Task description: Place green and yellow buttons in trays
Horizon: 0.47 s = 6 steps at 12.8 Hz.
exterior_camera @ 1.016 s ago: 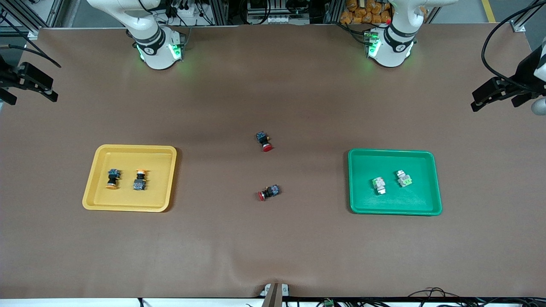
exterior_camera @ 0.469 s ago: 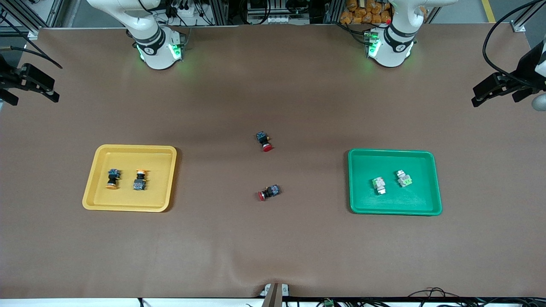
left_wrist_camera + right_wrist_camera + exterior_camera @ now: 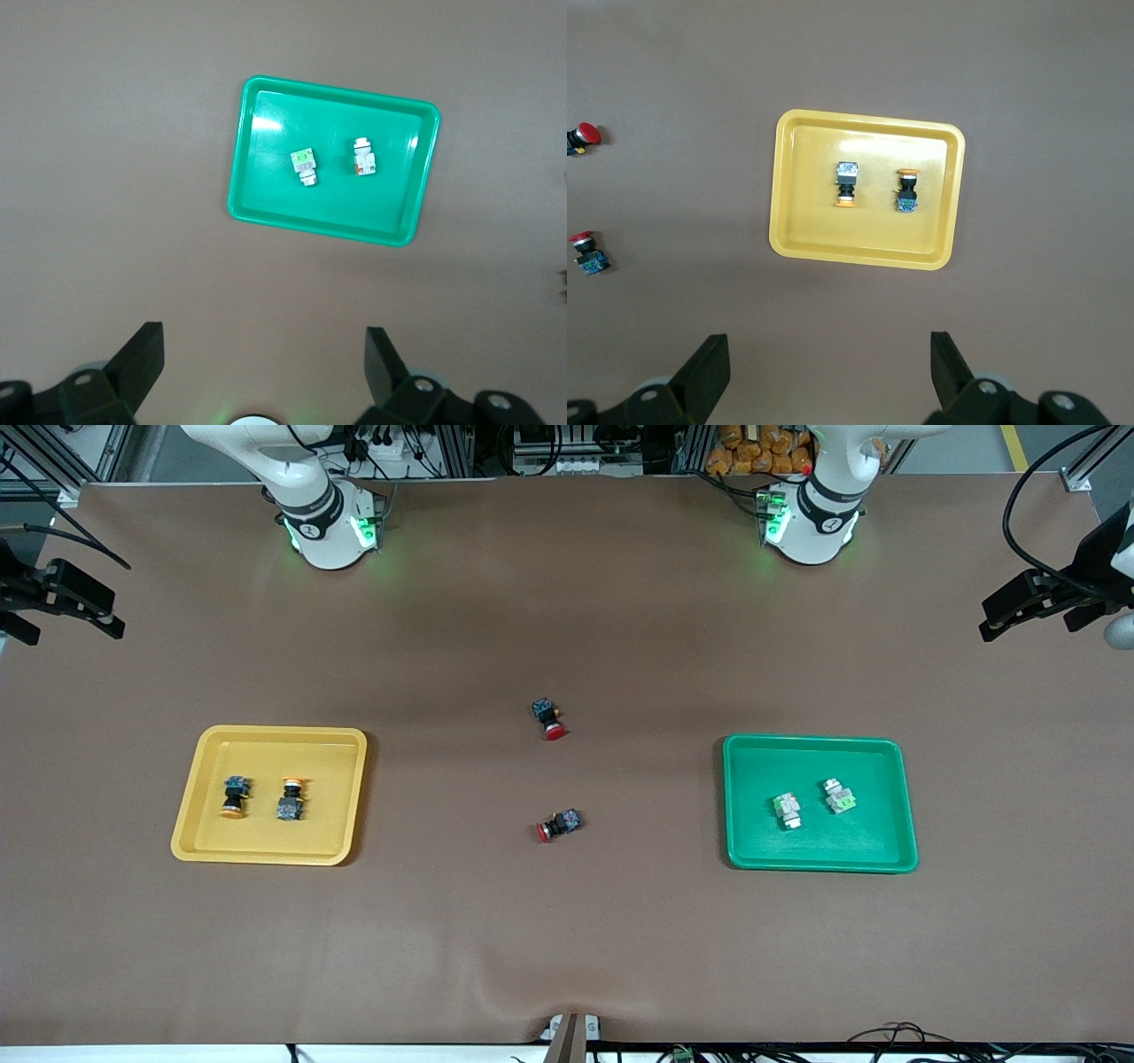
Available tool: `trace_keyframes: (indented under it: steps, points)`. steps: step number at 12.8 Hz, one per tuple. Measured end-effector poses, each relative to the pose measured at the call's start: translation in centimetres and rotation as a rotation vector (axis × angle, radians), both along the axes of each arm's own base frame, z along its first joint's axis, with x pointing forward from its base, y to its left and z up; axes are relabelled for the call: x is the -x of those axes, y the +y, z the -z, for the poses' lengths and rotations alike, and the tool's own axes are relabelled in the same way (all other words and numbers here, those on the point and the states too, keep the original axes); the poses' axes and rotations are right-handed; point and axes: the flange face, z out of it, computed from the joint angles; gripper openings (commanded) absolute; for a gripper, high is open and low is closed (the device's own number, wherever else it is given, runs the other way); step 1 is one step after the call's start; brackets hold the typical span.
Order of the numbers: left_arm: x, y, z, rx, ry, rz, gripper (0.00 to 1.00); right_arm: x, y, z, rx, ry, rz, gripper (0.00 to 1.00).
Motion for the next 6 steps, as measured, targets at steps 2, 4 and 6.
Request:
trace_keyframes:
  steps: [2, 4, 6]
  points:
    - [0.00, 0.03, 0.01, 0.000, 0.000, -0.001, 1.00, -0.01, 0.00, 0.05, 0.000, 0.002, 0.000, 1.00]
    - [0.01, 0.05, 0.00, 0.000, 0.000, -0.001, 1.00, -0.03, 0.02, 0.09, 0.000, 0.003, 0.000, 1.00]
    - [0.06, 0.09, 0.06, 0.000, 0.005, -0.002, 1.00, -0.04, 0.05, 0.11, 0.000, 0.004, -0.001, 1.00]
